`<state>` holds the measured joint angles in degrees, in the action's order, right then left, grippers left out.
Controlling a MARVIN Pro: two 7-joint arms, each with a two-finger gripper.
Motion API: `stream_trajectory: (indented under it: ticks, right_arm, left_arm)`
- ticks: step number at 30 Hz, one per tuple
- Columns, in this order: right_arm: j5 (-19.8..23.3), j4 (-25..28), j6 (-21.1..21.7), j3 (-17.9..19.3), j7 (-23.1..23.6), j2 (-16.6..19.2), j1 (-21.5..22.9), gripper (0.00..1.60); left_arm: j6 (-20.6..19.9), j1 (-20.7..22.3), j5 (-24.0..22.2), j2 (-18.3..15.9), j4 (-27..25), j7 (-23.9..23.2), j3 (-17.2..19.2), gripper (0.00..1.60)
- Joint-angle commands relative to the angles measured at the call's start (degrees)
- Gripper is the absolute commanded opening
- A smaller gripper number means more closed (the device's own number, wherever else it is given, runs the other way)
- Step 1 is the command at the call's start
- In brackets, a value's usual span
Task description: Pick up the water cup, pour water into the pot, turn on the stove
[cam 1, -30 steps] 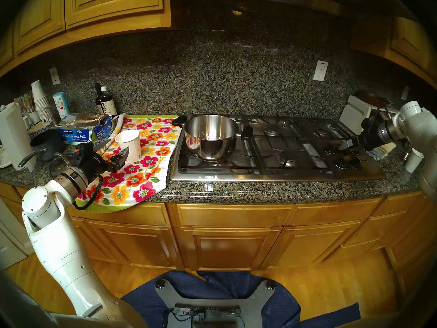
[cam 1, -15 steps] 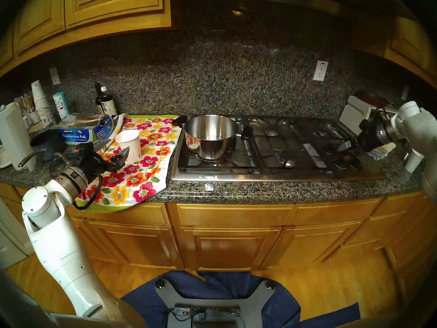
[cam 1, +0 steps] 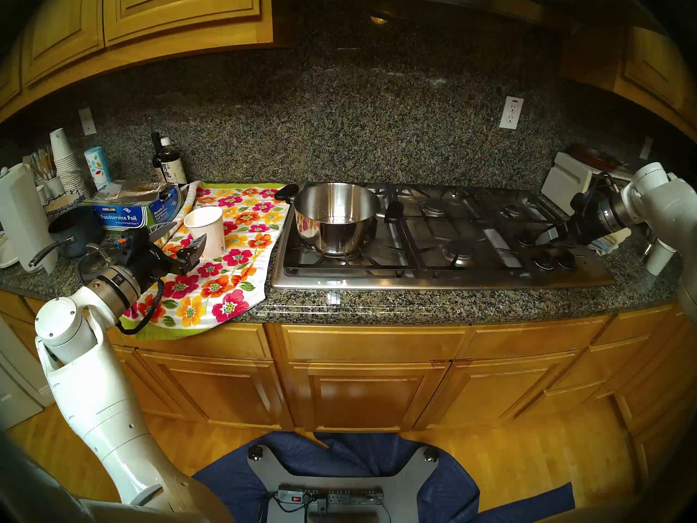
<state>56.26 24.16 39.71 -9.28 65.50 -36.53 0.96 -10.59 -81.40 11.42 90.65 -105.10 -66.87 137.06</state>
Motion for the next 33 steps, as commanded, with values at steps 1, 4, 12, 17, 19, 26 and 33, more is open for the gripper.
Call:
stream_trajectory:
  ticks: [1,4,12,17,19,26,33]
  right_arm:
    - [0.52,3.14,0.69,0.39,1.90,1.75,1.14,1.60]
    - [0.63,4.65,1.11,0.34,1.40,2.46,0.98,1.60]
    - [0.94,8.90,2.45,0.21,-0.21,5.33,0.94,1.60]
    - [1.11,11.53,3.20,0.28,-1.30,7.36,1.32,1.60]
    - [1.18,12.76,3.45,0.34,-1.69,8.13,1.46,1.60]
    - [1.21,16.36,3.70,0.49,-3.00,10.47,1.65,0.00]
    - [1.56,21.49,3.86,0.65,-2.83,12.79,1.87,0.00]
  left_arm:
    - [0.12,1.22,-0.58,-0.47,-1.21,0.09,0.05,1.60]
    - [0.14,1.20,-0.59,-0.49,-1.20,0.11,0.03,1.60]
    - [0.17,1.15,-0.60,-0.55,-1.19,0.18,-0.03,1.60]
    - [0.19,1.13,-0.61,-0.58,-1.20,0.23,-0.07,1.60]
    - [0.19,1.13,-0.62,-0.59,-1.20,0.26,-0.09,1.60]
    - [0.21,1.13,-0.65,-0.64,-1.22,0.33,-0.12,1.60]
    - [0.23,1.12,-0.68,-0.68,-1.25,0.38,-0.18,1.60]
